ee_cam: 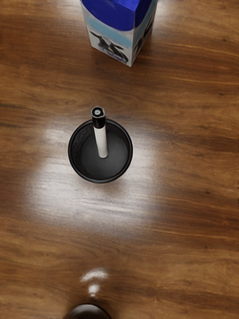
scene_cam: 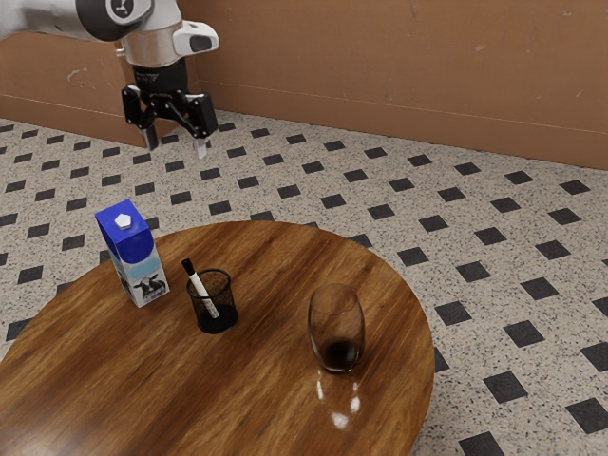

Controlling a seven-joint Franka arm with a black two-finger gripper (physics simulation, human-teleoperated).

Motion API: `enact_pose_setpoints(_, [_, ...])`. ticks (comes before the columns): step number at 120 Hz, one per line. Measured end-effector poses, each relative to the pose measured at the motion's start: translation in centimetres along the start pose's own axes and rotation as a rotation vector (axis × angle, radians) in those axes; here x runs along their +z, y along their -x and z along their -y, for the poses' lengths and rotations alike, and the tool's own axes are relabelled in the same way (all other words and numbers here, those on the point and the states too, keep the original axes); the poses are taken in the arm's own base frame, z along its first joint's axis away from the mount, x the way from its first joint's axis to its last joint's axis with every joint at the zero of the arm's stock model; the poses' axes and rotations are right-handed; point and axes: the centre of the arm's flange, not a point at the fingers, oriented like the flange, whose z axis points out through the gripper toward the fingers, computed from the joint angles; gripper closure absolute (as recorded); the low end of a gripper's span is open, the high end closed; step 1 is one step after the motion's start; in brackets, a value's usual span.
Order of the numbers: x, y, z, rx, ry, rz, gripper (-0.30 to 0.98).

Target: Take the marker out of the pen holder and place it to the left of the pen holder.

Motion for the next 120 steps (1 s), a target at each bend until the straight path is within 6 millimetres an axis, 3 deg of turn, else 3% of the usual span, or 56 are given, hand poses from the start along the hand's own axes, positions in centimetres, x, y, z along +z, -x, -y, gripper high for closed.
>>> enact_pose_setpoints(20, [-0.6,-0.7,-0.1,-0.02,0.001,-0.018,0.0])
enact_pose_setpoints(25, [1.1,-2.3,-0.2,-0.026,-0.001,0.005,0.0])
enact_pose_setpoints(34, [6.1,-5.4,-0.6,-0.035,0.006,0.068,0.0])
enact_pose_setpoints(49, [12.3,-8.1,-1.5,-0.048,0.044,0.135,0.0])
enact_pose_setpoints(80, [19.2,-11.0,-1.1,-0.122,0.129,0.174,0.0])
enact_pose_setpoints(101, [20.8,-11.7,5.6,-0.265,0.216,0.194,0.0])
enact_pose_setpoints(112, [20.5,-11.3,7.4,-0.276,0.225,0.207,0.0])
enact_pose_setpoints(120, [21.3,-9.3,8.2,-0.274,0.221,0.225,0.0])
